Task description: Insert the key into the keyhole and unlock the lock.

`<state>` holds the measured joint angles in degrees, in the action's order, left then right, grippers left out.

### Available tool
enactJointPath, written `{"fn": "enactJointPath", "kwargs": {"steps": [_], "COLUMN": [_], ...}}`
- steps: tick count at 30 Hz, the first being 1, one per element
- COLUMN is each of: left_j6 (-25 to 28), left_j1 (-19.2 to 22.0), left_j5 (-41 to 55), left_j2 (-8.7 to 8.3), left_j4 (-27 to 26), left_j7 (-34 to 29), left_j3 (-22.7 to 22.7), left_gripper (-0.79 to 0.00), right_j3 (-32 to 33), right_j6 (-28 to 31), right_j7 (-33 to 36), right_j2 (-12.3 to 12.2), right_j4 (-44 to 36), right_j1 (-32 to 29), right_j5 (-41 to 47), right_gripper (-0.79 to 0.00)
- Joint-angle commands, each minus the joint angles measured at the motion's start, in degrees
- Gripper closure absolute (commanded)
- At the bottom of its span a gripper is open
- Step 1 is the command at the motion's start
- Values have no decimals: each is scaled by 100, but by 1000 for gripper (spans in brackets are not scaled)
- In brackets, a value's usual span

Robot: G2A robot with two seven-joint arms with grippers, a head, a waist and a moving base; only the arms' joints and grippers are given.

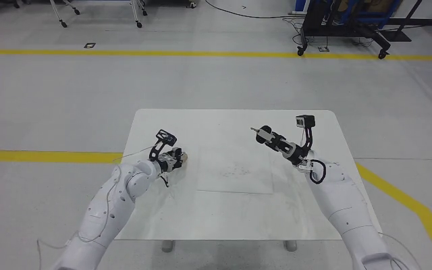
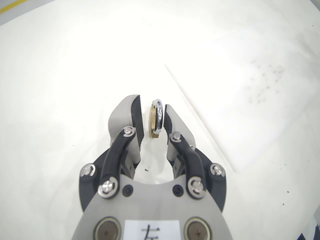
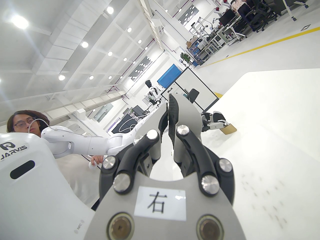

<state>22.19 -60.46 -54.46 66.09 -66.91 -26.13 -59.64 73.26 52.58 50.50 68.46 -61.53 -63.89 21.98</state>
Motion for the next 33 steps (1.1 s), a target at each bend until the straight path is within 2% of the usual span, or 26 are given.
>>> {"fn": "enactJointPath", "kwargs": {"steps": [1, 12, 15, 19, 30, 33], "left_j6": [32, 254, 455, 693, 677, 433], "left_j1": [61, 44, -32, -45, -62, -153], "left_j5": [44, 703, 1755, 3233, 3285, 5085], "left_j2": [13, 23, 38, 44, 48, 134], "left_j4": [65, 141, 116, 138, 135, 205], "left_j7": [-110, -256, -233, -632, -616, -1026], "left_j3": [26, -136, -362, -634, -634, -672], "left_gripper": [0, 0, 0, 0, 0, 0], "right_j3": [0, 0, 0, 0, 0, 0], "right_j6": [0, 0, 0, 0, 0, 0], "right_j7": [0, 0, 0, 0, 0, 0], "right_j2": [0, 0, 0, 0, 0, 0], "right_j4": [0, 0, 0, 0, 0, 0], "right_j1": [0, 0, 0, 0, 0, 0], "right_j5": [0, 0, 0, 0, 0, 0], "right_gripper": [0, 0, 0, 0, 0, 0]}}
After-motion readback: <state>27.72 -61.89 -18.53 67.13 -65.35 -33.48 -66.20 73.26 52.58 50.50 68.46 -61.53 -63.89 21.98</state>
